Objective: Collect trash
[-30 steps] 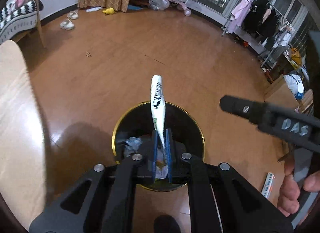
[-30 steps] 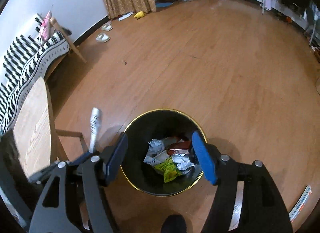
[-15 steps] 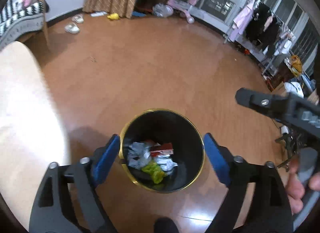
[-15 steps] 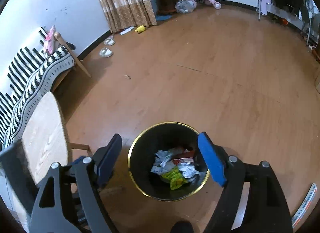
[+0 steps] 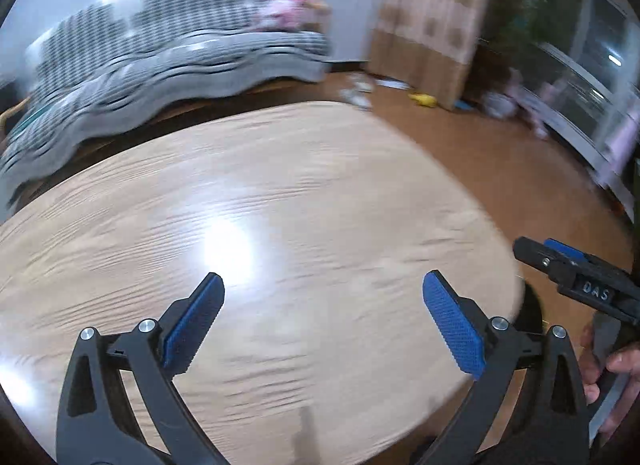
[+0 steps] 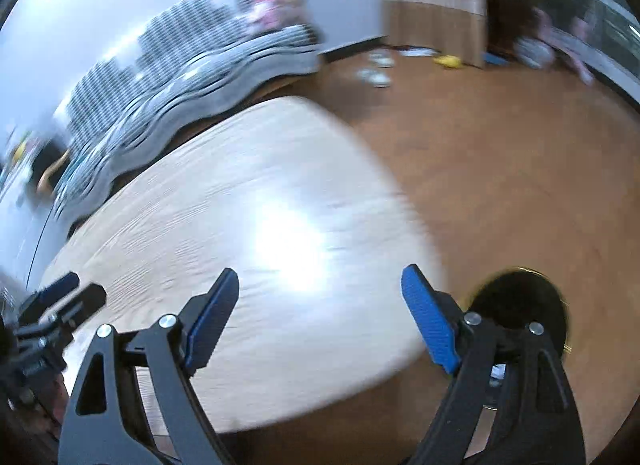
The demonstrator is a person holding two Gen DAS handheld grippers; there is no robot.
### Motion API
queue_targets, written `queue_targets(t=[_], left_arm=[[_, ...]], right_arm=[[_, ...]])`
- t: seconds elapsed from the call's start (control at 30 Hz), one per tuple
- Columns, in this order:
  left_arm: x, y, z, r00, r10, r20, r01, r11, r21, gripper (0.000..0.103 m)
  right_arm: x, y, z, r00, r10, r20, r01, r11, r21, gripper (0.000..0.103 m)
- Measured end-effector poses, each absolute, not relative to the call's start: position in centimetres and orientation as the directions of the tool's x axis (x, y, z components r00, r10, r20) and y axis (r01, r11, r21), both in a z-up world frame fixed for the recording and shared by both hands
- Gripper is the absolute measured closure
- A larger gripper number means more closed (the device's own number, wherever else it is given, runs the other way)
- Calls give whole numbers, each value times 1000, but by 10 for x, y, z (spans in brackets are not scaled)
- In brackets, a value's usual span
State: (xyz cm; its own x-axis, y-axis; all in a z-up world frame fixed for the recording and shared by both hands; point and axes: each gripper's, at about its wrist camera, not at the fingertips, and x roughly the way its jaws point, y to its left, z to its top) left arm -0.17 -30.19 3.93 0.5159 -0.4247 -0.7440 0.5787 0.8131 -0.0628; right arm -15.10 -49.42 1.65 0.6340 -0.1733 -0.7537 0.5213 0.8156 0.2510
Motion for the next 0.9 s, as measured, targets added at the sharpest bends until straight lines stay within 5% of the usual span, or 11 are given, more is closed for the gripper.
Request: queue_targets(t=[0.4,0.9], left_arm=[[52,-62,42,670,-162,-725,196,980,-38,7],[77,10,23,665,-92,-741,105,994,-30,7]], right_arm=[[-31,-297,19,663,-6,-748,182,971,154,22],[19,-247,-4,627,15,-779,130,984,124,22]])
